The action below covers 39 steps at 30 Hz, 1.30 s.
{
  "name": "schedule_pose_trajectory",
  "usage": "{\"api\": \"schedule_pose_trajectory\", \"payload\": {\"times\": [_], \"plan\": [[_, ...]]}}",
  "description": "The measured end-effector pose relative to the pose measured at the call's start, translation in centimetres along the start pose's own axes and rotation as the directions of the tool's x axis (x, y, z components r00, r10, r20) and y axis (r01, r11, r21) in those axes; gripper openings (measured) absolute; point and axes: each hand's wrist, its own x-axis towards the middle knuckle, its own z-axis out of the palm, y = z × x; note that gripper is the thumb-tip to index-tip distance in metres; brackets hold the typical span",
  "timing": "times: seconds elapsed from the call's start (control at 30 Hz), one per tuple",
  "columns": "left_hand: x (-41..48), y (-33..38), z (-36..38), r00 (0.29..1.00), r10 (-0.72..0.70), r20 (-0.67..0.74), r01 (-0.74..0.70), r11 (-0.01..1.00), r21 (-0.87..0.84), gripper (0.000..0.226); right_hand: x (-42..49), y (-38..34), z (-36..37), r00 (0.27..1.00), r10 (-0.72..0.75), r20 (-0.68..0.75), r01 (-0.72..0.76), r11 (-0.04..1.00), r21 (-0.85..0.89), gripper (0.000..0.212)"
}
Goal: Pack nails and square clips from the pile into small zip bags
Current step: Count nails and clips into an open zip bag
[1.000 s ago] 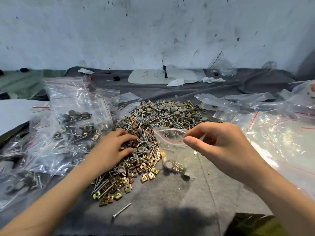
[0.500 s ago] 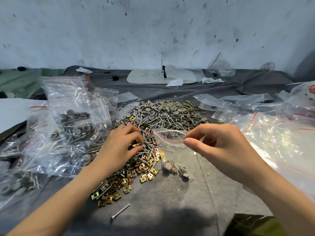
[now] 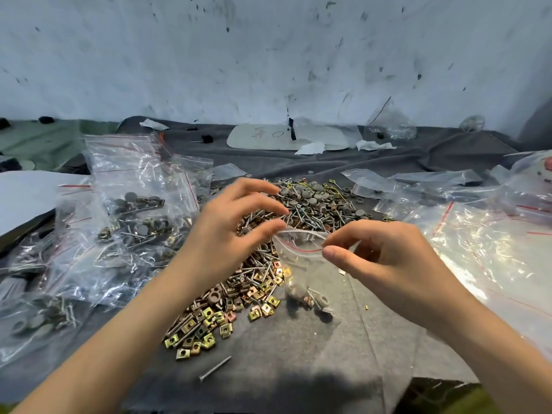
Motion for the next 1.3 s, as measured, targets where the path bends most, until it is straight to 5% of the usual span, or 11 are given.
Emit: {"api": "schedule_pose_trajectory", "payload": {"times": [0.07,0.23,0.33,0.53,1.3], "plan": [[0.0,-1.6,-0.7,0.996,-0.07,-0.053,0.074,0.995,0.072,0.015,-0.1,0.1,0.0,1.0,0.005,-0.004,-0.005,1.0,0.006,0.015],[-1.7,-5.7,-0.4,0.904,-0.321,0.282,0.188,0.891,0.413,0.017,0.0,0.2,0.2,1.0,0.004,-0.011,-0.004,1.0,0.019,0.009],[-3.1,-7.1,0.5,0.856,-0.413,0.312,0.203,0.822,0.531,0.028,0.0,0.3,0.2,1.0,-0.002,-0.011,0.002,1.0,0.024,0.01],[-3.7,-7.9,1.4,0.884,-0.364,0.292,0.12,0.782,0.612,0.022,0.0,0.3,0.3,1.0,0.005,-0.009,-0.005,1.0,0.028,0.011],[-3.3,-7.6,2.5,0.927,-0.331,0.178,0.17,0.791,0.587,0.026,-0.1,0.4,0.5,1.0,0.009,0.011,-0.009,0.999,0.036,0.01]]}}
